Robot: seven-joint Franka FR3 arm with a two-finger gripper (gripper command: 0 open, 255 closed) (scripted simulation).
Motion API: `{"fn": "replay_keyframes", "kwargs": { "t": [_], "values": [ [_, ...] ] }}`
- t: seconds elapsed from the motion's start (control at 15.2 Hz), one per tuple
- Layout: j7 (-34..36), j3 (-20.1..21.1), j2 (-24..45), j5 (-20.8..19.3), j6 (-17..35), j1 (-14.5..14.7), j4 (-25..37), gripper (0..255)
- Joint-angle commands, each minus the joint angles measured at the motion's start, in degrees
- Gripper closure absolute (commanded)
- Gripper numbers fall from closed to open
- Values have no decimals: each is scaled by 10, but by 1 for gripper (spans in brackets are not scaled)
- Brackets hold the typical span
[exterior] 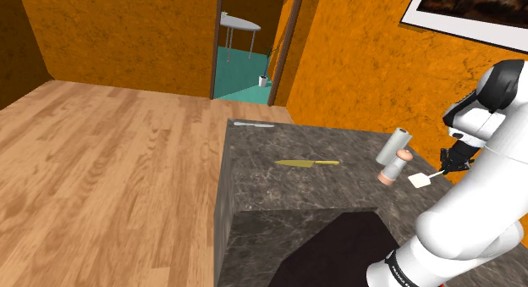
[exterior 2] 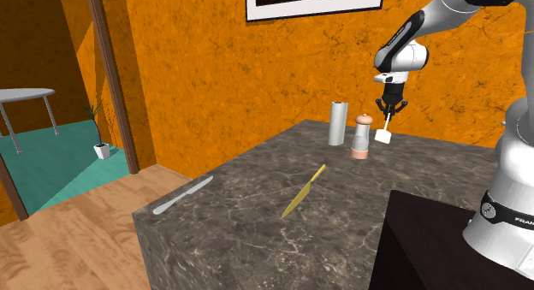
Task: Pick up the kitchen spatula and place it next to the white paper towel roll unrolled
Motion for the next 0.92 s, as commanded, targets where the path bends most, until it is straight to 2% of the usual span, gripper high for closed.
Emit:
{"fn": "replay_keyframes", "kwargs": {
  "t": [0.0,0.86],
  "values": [
    [-12,9,15,18,14,-9,-5,255],
    [-77,77,99,119,88,-68,-24,255]
  ]
}}
